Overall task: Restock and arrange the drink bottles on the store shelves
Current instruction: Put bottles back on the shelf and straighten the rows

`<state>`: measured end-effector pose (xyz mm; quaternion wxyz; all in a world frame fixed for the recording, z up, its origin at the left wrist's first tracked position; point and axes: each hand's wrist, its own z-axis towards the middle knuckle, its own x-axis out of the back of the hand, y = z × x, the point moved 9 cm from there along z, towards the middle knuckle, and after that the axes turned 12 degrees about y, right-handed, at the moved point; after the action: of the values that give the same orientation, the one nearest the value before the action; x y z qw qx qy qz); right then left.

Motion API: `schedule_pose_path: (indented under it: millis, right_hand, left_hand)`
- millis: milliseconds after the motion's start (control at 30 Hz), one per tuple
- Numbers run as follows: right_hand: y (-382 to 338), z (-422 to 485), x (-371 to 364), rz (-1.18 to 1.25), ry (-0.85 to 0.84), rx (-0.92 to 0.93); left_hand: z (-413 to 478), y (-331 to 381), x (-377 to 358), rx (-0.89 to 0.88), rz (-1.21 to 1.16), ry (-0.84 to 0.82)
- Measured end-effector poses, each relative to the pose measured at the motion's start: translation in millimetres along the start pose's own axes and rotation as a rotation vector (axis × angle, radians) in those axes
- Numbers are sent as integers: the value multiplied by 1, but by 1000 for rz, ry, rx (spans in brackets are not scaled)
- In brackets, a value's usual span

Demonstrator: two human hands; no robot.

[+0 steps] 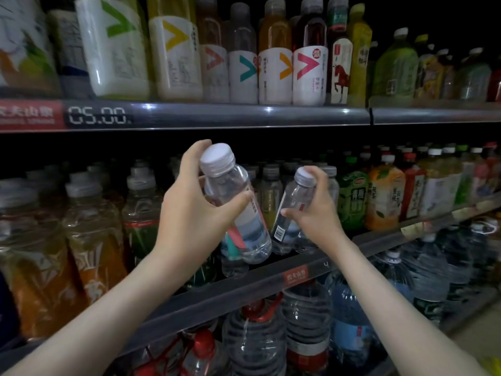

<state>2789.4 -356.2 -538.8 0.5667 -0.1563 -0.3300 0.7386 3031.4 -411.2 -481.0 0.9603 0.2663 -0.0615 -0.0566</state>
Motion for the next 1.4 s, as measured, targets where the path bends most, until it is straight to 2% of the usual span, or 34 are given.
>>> schedule_pose_path:
  millis: [167,300,467,600,667,733,867,1000,1100,1200,1267,1400]
  right_hand:
    - [18,14,-39,-296,-148,4]
    - [20,26,-43,-715,-133,155]
    - [24,34,-39,-902,-135,174]
    - [29,33,-34,-763,-180,145]
    - [25,38,-16,-645,-60,144]
    - [29,43,-2,-661,19,137]
    - [53,45,-7,-770,-176,41]
    - [45,38,-2,-542,-173,36]
    - [43,22,10,-437,-91,39]
    - [50,10,28,-250,29,-90]
    - [51,3,37,-234,77,-155]
    - [28,-12,49,-175,179,-124]
  left_hand:
    - [7,-5,17,17,-18,26]
    - [8,-11,22,12,10,33]
    - [6,-22,18,39,16,29]
    - [5,-33,17,87,-4,41]
    - [6,-39,18,127,-27,52]
    - [6,-47,19,177,-55,56]
    - [5,-58,22,232,-66,63]
    - [1,-64,30,247,-44,73]
    - [-3,-67,36,249,-38,76]
    - [-7,-66,43,250,-40,82]
    - [-8,-64,47,241,-36,83]
    - [-7,-58,51,216,-38,79]
